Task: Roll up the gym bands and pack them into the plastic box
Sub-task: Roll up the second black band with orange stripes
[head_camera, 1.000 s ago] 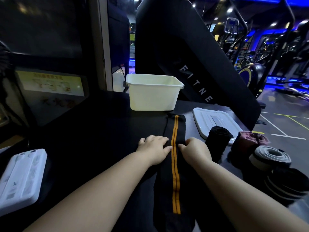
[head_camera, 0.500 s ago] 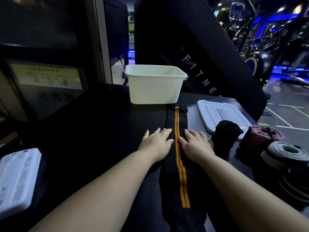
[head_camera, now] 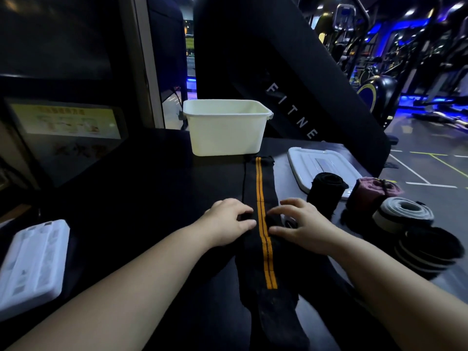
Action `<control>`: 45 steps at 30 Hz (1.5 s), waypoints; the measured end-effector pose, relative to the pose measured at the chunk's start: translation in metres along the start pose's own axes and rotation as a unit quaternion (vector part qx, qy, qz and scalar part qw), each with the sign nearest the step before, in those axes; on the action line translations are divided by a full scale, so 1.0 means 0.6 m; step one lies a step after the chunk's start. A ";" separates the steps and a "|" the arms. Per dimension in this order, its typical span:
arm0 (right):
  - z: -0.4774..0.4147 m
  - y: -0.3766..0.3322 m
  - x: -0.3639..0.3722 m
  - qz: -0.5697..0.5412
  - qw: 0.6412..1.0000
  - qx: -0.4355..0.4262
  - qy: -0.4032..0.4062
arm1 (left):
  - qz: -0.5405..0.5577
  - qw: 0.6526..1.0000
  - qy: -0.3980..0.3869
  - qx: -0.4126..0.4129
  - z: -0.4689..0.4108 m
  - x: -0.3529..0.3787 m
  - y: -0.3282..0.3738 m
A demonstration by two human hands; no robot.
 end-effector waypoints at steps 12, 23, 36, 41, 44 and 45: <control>0.151 -0.024 0.036 -0.022 0.990 -0.140 0.021 | 0.094 0.991 0.048 0.082 0.131 0.027 0.023; 0.212 -0.036 0.052 -0.075 0.978 -0.195 0.027 | 0.137 0.981 0.016 0.139 0.185 0.044 0.040; 0.235 -0.072 0.061 -0.077 0.965 -0.208 0.142 | 0.172 0.973 -0.009 0.154 0.212 0.046 0.051; 0.234 -0.065 0.058 -0.140 0.965 -0.170 0.141 | 0.161 0.974 -0.036 0.157 0.228 0.046 0.055; 0.230 -0.063 0.059 -0.162 0.966 -0.147 0.142 | 0.162 0.975 -0.068 0.138 0.232 0.048 0.056; 0.229 -0.062 0.059 -0.166 0.965 -0.142 0.144 | 0.166 0.974 -0.077 0.132 0.234 0.049 0.058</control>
Point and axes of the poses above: each hand's wrist, its own z-axis away from the middle knuckle, its own x-axis out of the palm, y = z × x, the point moved 6 cm from there along -z, towards the middle knuckle, and after that the axes turned 3 degrees about -y, right-handed, at the moved point
